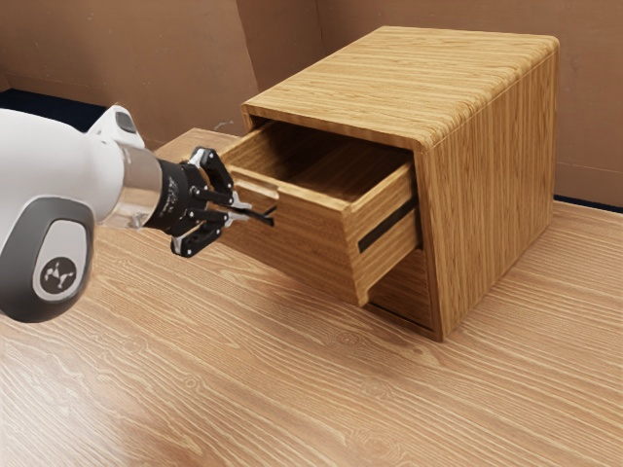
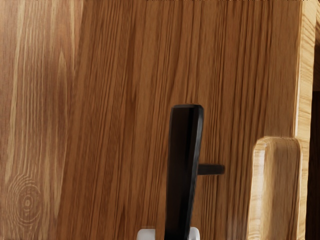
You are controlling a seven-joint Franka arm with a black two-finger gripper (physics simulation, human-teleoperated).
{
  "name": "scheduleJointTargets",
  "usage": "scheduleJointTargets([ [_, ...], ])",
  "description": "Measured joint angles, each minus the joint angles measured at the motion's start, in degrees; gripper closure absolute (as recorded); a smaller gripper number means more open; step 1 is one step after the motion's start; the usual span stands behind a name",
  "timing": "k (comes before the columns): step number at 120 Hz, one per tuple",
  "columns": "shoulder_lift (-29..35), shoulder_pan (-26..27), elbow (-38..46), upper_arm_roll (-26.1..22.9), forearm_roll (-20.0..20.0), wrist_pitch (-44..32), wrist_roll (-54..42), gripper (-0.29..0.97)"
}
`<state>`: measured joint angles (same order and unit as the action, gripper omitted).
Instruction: Pull the drawer handle with one arm to open the drawer
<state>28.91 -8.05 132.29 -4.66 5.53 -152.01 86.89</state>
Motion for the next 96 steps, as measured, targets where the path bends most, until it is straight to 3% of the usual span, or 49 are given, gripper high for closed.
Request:
scheduleJointTargets([
  [96,14.67,0.07,11.68,0.81,0.23,0.16,-0.24,0.79],
])
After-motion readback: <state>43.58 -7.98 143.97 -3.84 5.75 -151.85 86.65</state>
